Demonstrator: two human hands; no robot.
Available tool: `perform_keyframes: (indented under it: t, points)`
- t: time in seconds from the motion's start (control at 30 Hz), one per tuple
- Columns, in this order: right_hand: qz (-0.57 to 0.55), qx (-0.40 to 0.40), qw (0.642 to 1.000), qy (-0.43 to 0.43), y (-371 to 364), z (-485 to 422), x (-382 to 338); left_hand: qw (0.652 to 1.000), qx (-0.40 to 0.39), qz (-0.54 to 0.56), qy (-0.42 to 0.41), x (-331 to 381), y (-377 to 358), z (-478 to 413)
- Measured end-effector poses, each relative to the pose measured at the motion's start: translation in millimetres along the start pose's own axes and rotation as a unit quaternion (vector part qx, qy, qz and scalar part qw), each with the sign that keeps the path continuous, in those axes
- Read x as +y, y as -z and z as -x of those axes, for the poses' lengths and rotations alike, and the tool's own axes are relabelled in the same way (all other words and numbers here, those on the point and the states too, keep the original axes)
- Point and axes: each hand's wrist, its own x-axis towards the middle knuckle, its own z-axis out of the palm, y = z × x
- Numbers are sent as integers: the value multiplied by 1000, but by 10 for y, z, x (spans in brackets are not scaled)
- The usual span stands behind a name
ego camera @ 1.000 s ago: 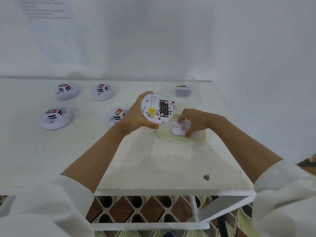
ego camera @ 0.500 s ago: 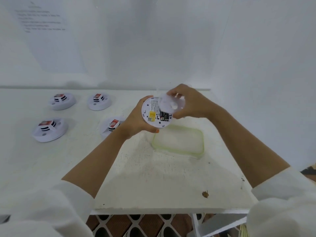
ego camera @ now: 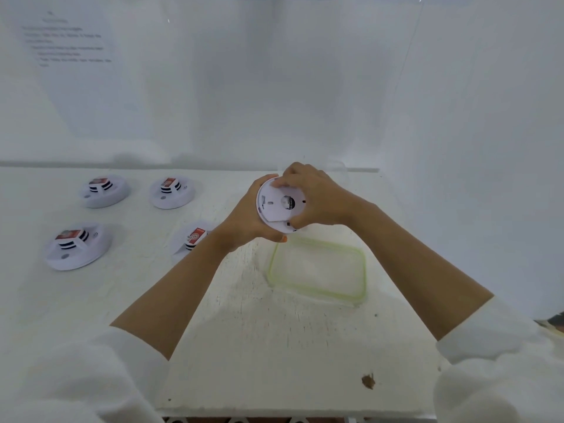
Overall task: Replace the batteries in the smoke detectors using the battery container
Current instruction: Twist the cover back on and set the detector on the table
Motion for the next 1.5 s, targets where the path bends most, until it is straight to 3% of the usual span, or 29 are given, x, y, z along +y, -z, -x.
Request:
perform_keyframes:
  t: [0.53,1.5]
  points:
    - [-23,-42,998,26,27,-107,86,997,48,32,47,-121,61,28]
    - [-108,41,993,10,-183,-59,165,992,116,30,32,23,-75,73]
